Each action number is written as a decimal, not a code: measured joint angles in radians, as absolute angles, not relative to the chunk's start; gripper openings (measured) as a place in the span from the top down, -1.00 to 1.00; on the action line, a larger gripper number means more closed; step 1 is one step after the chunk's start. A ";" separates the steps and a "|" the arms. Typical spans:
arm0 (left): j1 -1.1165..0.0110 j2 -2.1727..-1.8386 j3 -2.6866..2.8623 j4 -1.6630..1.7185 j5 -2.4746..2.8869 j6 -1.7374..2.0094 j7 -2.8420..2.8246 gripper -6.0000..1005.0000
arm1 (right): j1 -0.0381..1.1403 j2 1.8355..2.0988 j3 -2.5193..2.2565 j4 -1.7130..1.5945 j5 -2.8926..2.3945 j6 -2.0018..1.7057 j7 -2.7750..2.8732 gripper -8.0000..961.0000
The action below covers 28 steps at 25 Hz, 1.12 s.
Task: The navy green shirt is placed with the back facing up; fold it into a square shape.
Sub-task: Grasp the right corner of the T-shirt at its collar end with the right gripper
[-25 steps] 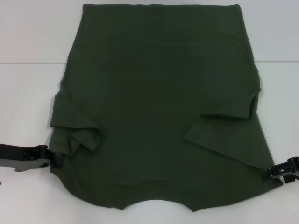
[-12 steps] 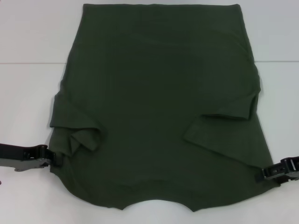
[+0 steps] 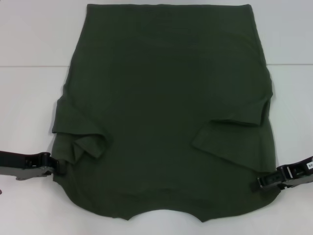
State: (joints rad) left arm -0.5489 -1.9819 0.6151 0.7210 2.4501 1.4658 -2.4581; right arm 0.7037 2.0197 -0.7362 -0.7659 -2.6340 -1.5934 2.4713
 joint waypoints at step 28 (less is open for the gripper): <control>-0.549 -1.975 0.592 0.692 2.413 1.468 -2.430 0.92 | 0.707 2.031 -0.743 -0.778 -2.638 -1.570 2.454 0.54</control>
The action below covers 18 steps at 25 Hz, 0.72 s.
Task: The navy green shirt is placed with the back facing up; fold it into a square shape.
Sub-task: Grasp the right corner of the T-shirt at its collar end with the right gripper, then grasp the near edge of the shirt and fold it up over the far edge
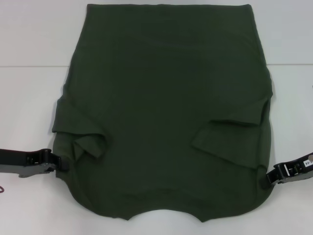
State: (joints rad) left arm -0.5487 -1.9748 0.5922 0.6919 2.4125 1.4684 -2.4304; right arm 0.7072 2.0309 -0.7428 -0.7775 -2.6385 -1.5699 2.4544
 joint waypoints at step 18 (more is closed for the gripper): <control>-0.516 -1.915 0.569 0.623 2.422 1.783 -2.378 0.92 | 0.651 2.009 -0.728 -0.779 -2.627 -1.842 2.153 0.87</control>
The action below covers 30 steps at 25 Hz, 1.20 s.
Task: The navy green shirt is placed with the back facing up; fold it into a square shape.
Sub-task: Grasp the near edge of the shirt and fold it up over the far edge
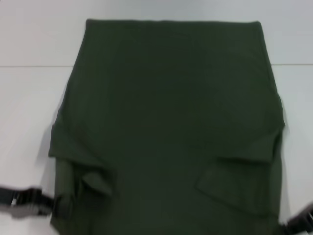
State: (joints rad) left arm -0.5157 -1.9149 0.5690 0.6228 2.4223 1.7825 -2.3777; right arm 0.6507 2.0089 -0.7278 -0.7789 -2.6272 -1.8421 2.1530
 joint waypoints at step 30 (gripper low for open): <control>-0.570 -1.869 0.048 0.537 2.399 1.848 -2.305 0.93 | 0.600 1.950 -0.333 -0.606 -2.295 -1.754 2.097 0.87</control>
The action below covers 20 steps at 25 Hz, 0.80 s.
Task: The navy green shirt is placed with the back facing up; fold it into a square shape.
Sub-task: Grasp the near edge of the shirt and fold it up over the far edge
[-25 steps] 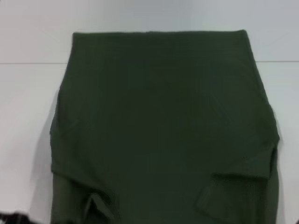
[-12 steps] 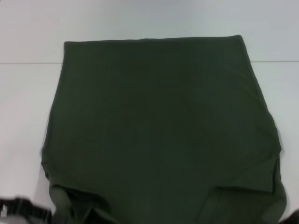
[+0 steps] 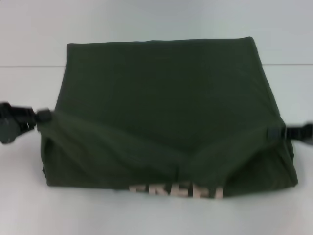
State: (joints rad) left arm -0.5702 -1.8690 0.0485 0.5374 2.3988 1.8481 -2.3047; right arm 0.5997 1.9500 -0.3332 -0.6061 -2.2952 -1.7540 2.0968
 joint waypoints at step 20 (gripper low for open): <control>-0.569 -2.006 0.043 0.449 2.118 1.371 -2.054 0.93 | 0.598 2.079 -0.321 -0.419 -1.956 -1.127 1.769 0.87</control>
State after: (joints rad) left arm -0.5687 -2.0061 0.0430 0.4494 2.1185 1.3714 -2.0539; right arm 0.5978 2.0785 -0.3211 -0.4192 -1.9557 -1.1271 1.7687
